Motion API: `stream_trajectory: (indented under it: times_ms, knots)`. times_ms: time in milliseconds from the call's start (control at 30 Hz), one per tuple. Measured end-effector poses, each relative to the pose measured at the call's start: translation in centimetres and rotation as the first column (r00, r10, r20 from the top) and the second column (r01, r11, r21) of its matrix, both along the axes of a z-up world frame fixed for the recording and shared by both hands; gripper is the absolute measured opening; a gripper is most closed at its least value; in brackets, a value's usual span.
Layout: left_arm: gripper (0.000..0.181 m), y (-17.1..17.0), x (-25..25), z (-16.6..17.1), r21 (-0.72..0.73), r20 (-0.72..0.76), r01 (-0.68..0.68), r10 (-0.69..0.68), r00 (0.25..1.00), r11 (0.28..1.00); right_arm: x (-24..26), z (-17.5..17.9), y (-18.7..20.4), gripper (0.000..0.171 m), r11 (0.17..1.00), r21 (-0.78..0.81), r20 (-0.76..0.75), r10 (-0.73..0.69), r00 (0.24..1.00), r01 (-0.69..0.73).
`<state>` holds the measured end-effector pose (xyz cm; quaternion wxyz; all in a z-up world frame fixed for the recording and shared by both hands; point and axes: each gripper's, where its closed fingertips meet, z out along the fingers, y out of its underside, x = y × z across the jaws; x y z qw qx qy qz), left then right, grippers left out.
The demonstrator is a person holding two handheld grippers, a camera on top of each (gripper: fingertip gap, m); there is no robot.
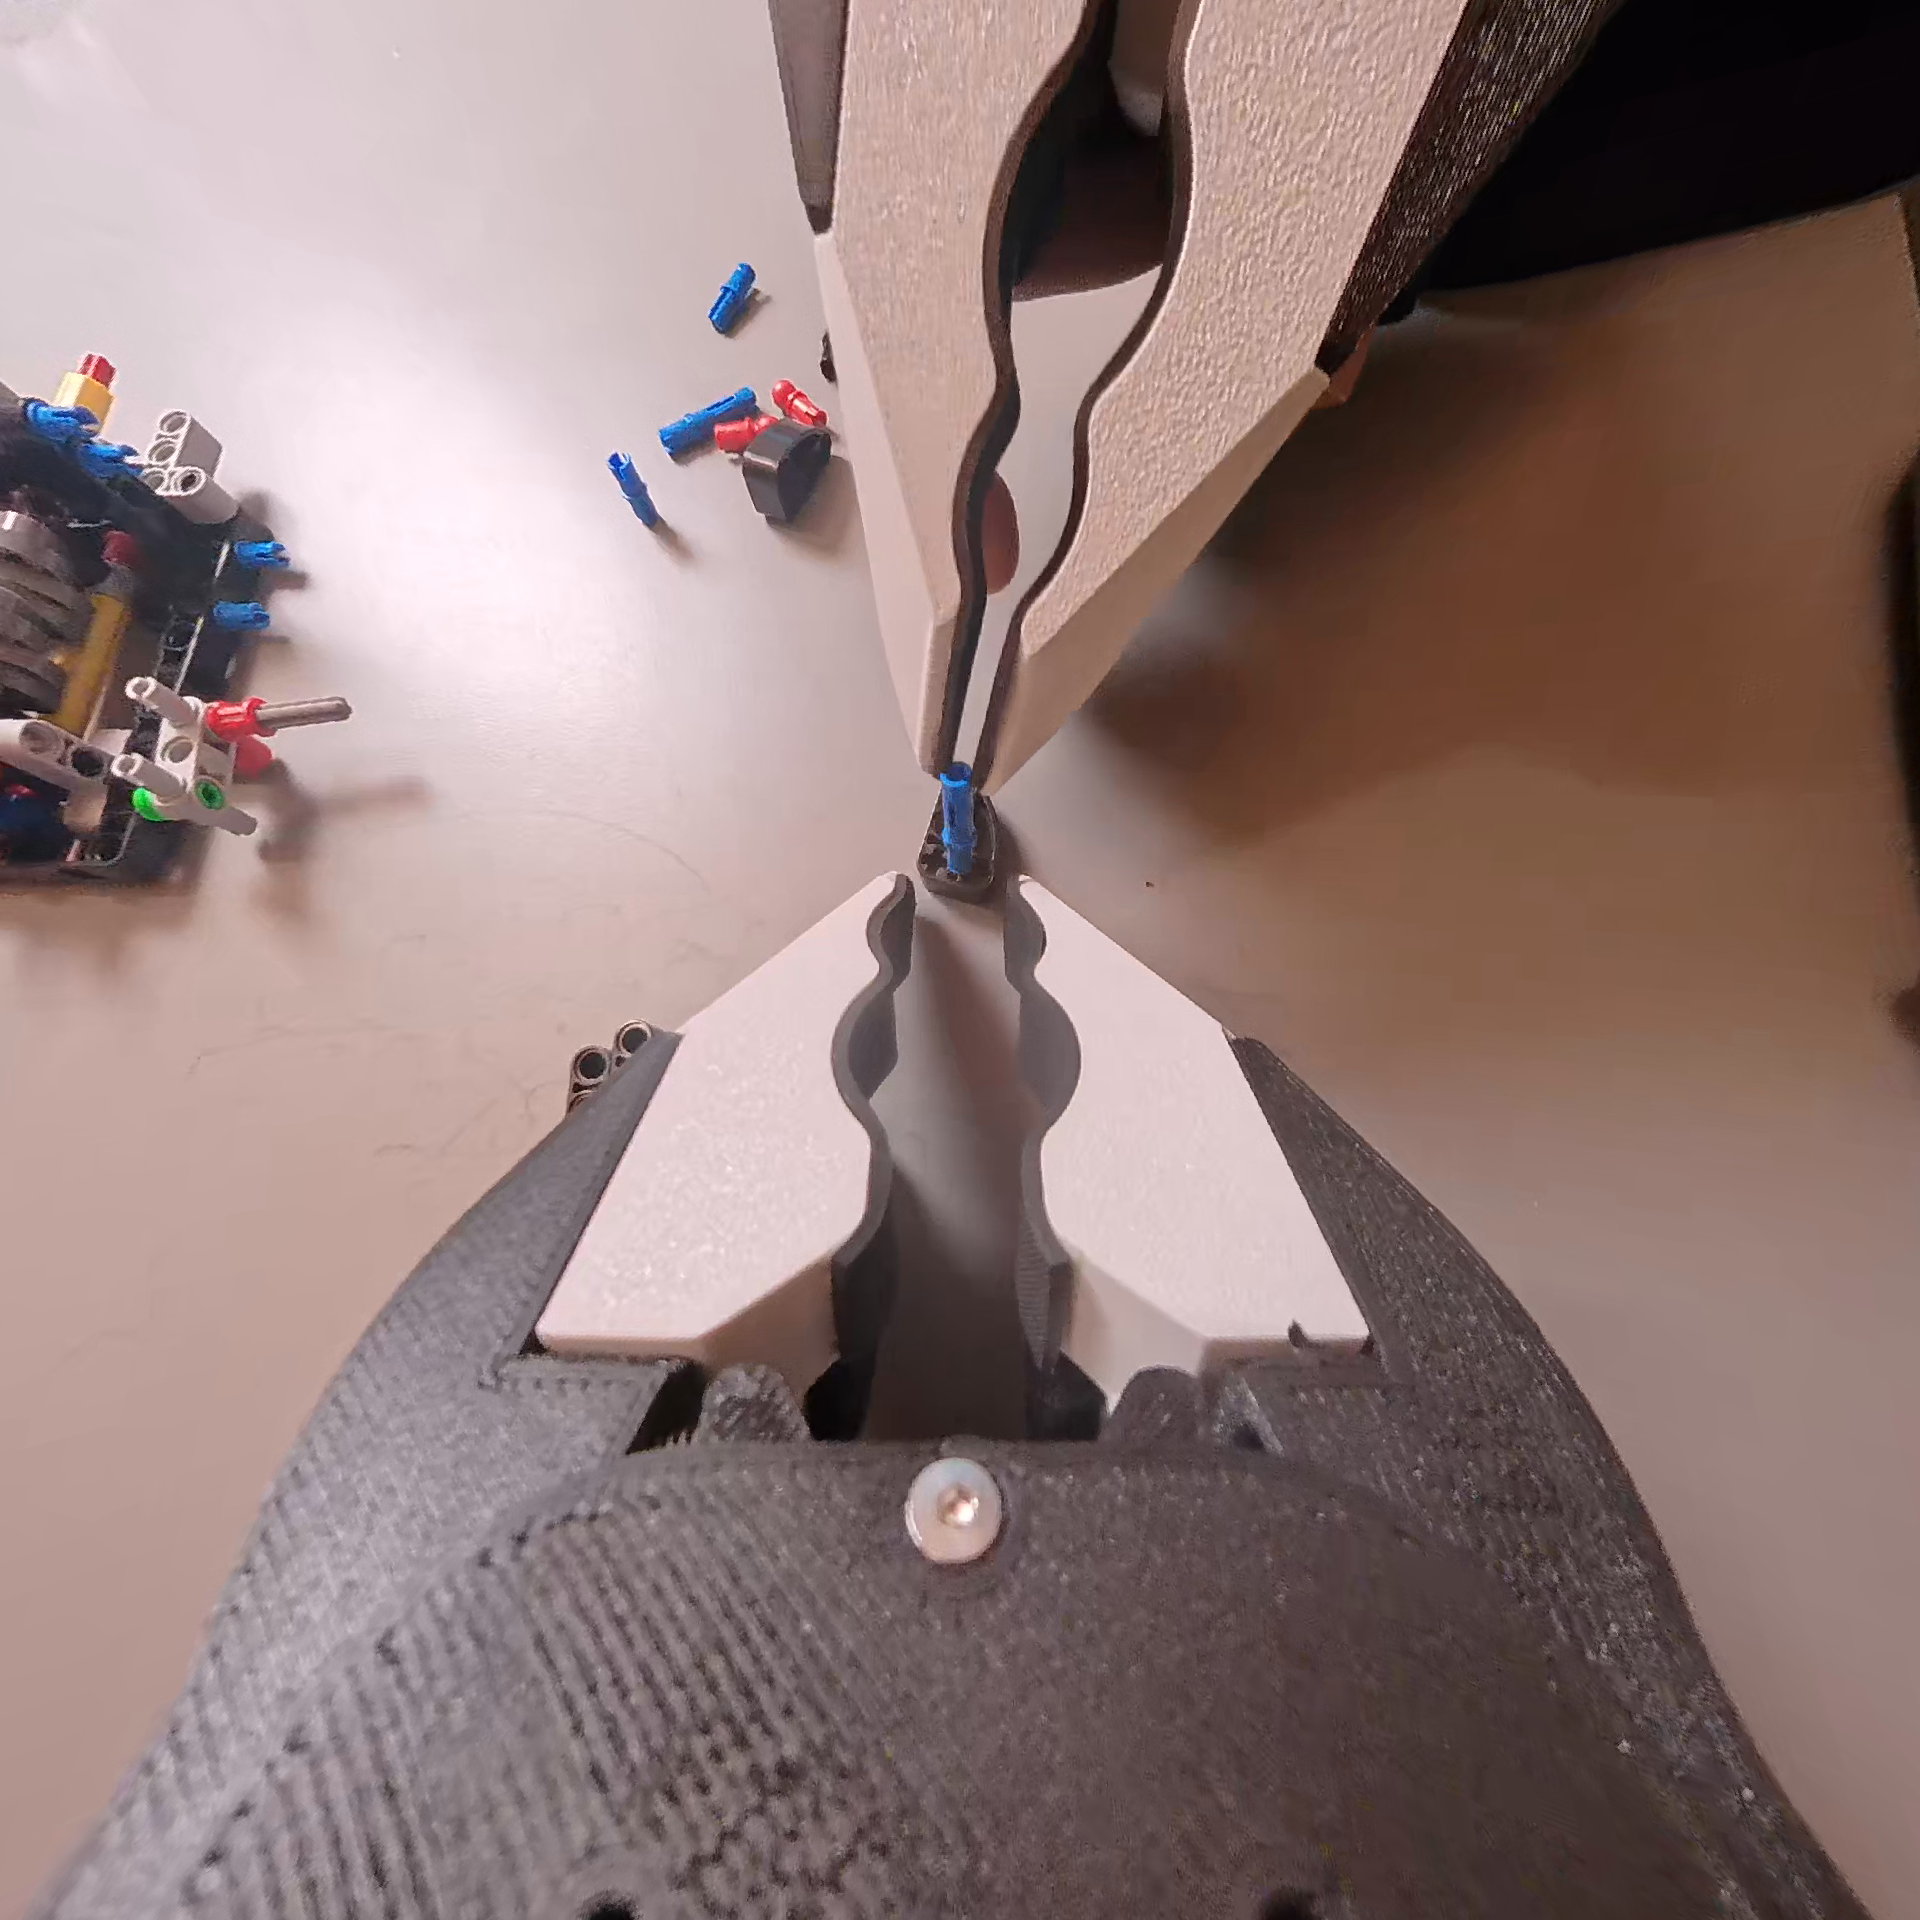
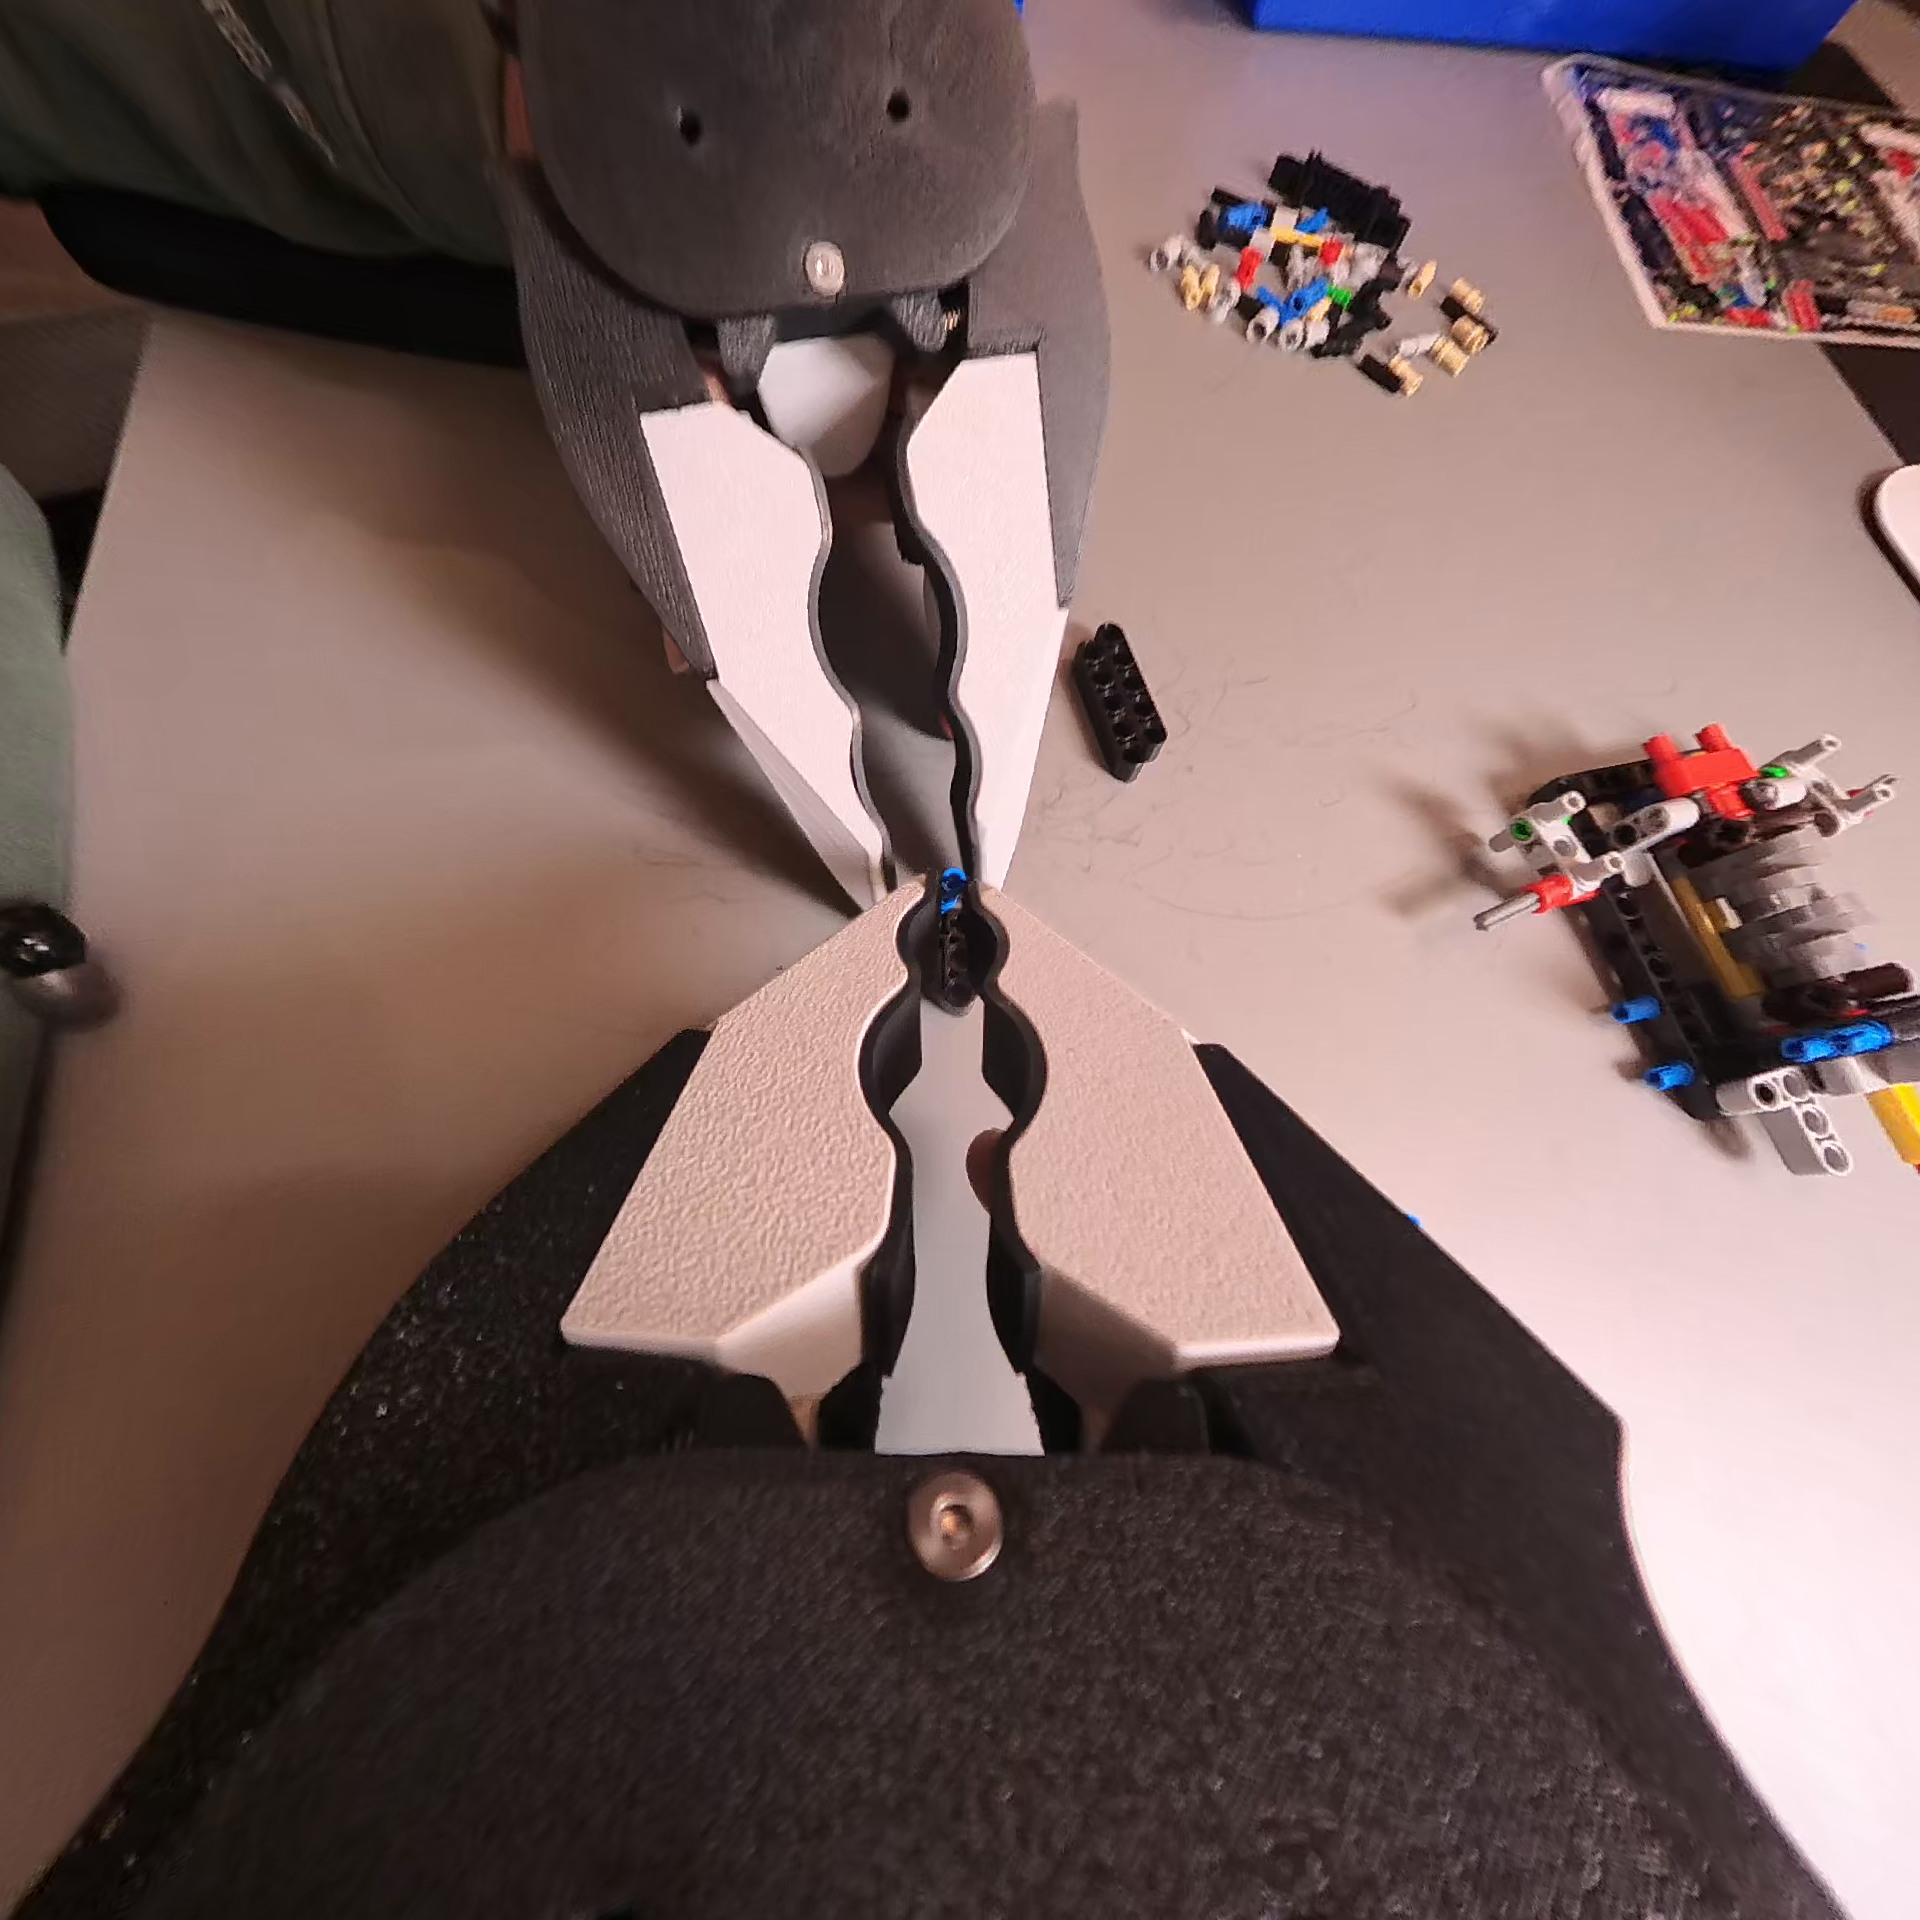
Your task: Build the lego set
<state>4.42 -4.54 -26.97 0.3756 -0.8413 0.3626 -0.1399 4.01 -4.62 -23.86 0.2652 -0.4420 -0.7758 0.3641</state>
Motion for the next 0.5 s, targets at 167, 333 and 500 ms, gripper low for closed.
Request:
stream_trajectory:
  times_ms: [167,333,500]
  knots:
    - [0.019,0.13,-0.03,0.04,0.018,-0.006,0.001,-0.001,1.000,1.000,0.07,-0.36,0.03,0.001,1.000,0.018,0.025,-0.005,1.000,0.005]
    - [0.021,0.12,0.23,-0.03,0.033,-0.013,0.018,-0.017,1.000,0.999,0.17,-0.62,-0.04,0.001,1.000,0.027,0.041,-0.005,0.999,0.003]
    - [0.018,0.03,0.37,-0.06,0.032,-0.012,0.024,-0.023,1.000,0.999,0.16,-0.72,-0.12,0.001,0.999,0.035,0.047,-0.003,0.999,0.002]
